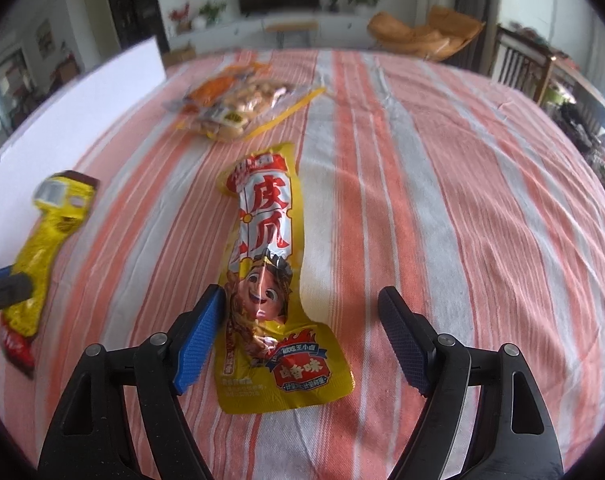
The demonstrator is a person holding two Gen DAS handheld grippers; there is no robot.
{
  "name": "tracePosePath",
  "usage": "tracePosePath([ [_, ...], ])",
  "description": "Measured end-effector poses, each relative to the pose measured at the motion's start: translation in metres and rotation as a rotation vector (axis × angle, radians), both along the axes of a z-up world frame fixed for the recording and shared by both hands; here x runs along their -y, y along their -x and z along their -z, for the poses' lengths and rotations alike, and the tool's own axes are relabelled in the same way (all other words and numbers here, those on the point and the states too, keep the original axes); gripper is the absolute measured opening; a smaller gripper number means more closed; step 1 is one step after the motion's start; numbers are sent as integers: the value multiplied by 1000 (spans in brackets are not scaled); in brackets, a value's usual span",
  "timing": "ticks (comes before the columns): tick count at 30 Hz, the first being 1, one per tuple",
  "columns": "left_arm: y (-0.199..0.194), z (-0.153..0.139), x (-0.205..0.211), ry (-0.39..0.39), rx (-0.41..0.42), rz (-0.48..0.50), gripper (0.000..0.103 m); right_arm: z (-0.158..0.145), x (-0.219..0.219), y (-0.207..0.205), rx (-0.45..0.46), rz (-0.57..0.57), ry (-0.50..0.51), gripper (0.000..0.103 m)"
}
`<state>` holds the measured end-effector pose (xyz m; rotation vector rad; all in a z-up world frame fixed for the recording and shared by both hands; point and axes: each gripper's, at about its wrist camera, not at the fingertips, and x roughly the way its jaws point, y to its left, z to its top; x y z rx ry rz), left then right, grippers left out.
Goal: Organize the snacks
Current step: 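Lift the yellow packet with the left tool while the right tool grasps the cartoon packet, then carry both packets over the white box and open both tools to drop them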
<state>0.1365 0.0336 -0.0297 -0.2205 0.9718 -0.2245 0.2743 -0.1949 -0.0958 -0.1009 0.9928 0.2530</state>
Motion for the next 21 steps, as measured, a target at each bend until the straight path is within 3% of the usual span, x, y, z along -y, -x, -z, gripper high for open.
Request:
tracePosePath([
  [3,10,-5,-3,17,20,11,27,-6,0,-17,-127,21,-7,81],
  [10,22,-11,-22,92,47,-2,27,-13,-30,-43,-224,-68,128,80],
  [14,32,-14,-27,108,47,-2,27,-3,-37,-50,-300,-107,139,77],
  [16,36,-17,-28,114,52,3,27,-1,-37,-51,-301,-111,139,52],
  [21,40,-39,-33,171,88,10,27,-5,-22,-48,-295,-62,73,50],
])
